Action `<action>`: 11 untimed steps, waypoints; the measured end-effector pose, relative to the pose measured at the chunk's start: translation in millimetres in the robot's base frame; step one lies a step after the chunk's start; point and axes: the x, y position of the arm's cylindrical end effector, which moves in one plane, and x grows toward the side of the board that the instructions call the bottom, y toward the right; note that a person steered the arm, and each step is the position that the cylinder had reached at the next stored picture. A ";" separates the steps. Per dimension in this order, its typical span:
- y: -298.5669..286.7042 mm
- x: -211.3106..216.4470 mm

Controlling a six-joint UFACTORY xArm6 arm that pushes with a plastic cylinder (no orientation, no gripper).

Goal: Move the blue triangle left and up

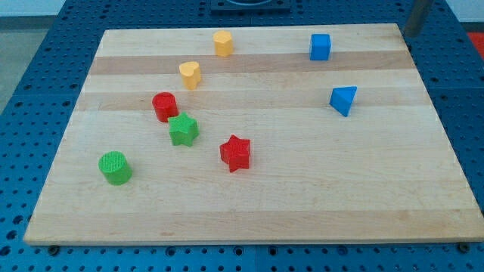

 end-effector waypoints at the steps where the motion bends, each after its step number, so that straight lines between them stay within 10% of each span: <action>1: -32.9 -5.9; 3: -144.3 -10.6; 8: -60.6 114.4; 9: -73.2 181.6; 11: -182.2 180.1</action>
